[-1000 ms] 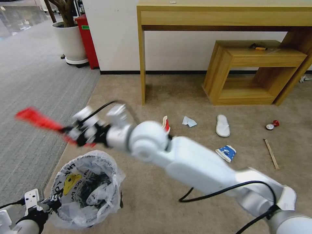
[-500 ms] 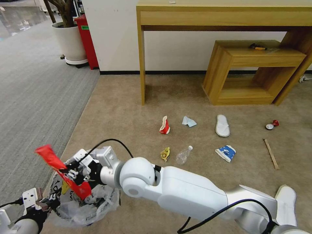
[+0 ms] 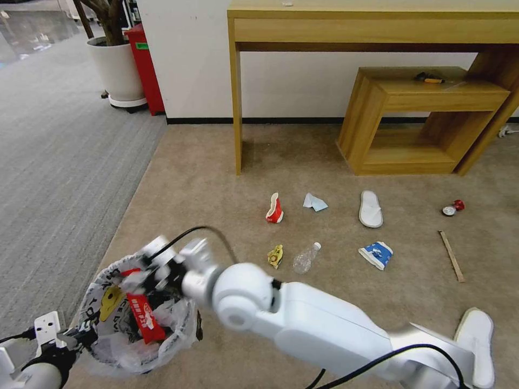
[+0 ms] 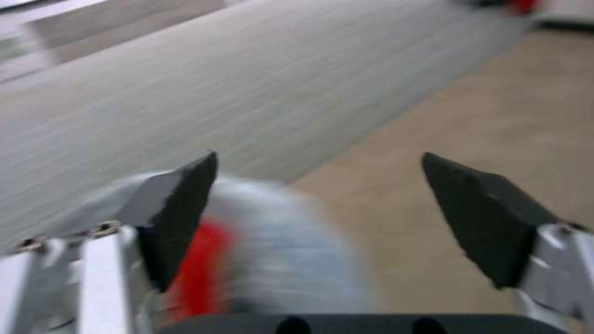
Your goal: Pick up the trash bin and place the garbage on the floor into it.
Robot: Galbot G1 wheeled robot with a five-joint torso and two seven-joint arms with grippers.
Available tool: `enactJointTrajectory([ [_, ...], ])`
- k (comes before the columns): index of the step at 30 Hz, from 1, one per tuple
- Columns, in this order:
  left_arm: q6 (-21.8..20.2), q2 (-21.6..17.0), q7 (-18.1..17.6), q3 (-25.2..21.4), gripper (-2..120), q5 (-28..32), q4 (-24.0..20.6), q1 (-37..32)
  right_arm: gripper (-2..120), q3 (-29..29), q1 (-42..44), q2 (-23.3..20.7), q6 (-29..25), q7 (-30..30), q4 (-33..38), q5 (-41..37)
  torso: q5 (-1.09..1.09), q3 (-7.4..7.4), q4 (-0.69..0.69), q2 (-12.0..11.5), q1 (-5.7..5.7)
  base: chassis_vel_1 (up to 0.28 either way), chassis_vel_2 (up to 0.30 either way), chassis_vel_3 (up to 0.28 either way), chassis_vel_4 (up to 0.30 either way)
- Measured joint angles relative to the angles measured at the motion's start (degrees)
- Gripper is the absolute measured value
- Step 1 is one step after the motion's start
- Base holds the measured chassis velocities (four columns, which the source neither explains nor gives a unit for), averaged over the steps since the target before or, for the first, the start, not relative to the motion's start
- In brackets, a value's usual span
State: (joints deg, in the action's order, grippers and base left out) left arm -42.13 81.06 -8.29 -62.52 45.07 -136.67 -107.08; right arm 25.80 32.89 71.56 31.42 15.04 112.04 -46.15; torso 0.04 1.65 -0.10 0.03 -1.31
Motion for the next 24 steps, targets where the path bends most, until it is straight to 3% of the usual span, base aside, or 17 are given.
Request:
enactJointTrajectory([
  [2, 0.0, 0.0, 0.1, 0.0, 0, 0.0, 0.0, -0.1, 92, -1.3, 0.9, -1.1, 0.0, -0.5, 0.5, 0.5, 0.01, 0.00, 0.01, 0.0, 0.00, 0.000, 0.000, 0.000, 0.000],
  [4, 0.0, 0.2, 0.9, -0.1, 0, -0.1, 0.3, -0.3, 99, -9.8, 7.9, -9.6, -0.4, -4.0, 4.2, 4.1, 0.01, 0.00, -0.01, 0.0, 0.00, 0.000, 0.000, 0.000, 0.000],
  [5, 0.0, 0.2, 0.9, -0.1, 0, -0.1, 0.3, -0.3, 99, -9.8, 7.9, -9.6, -0.4, -4.0, 4.2, 4.1, 0.01, 0.00, -0.01, 0.0, 0.00, 0.000, 0.000, 0.000, 0.000],
  [8, 0.0, 0.2, 1.5, 0.0, 0, -0.3, 0.6, -0.1, 100, -20.4, 20.7, -16.7, -4.6, -8.4, 5.4, 13.3, 0.03, 0.00, -0.03, 0.0, 0.00, -0.017, -0.012, 0.002, 0.002],
  [9, 0.0, 0.2, 1.5, 0.0, 0, -0.3, 0.6, -0.1, 100, -20.4, 20.7, -16.7, -4.6, -8.4, 5.4, 13.3, 0.03, 0.00, -0.03, 0.0, 0.00, -0.052, -0.036, 0.005, 0.005],
  [12, 0.0, -0.3, 2.4, 0.0, 0, -0.6, 1.0, 0.0, 100, -29.0, 30.0, -18.6, -7.8, -9.7, 4.6, 16.7, 0.00, -0.01, -0.01, 0.0, 0.00, -0.063, -0.036, 0.034, 0.043],
  [16, 0.0, -0.4, 3.0, 0.0, 0, -0.9, 1.3, -0.3, 100, -35.8, 36.4, -18.8, -9.7, -11.4, 3.1, 18.4, -0.01, -0.01, -0.01, 0.0, 0.00, -0.113, -0.092, 0.089, 0.094],
  [24, 0.0, 0.0, 3.8, 0.0, 0, -1.4, 1.9, -0.7, 100, -44.5, 45.7, -18.3, -13.1, -13.1, -0.3, 20.0, 0.00, -0.01, -0.01, 0.0, 0.01, -0.204, -0.204, 0.206, 0.180],
])
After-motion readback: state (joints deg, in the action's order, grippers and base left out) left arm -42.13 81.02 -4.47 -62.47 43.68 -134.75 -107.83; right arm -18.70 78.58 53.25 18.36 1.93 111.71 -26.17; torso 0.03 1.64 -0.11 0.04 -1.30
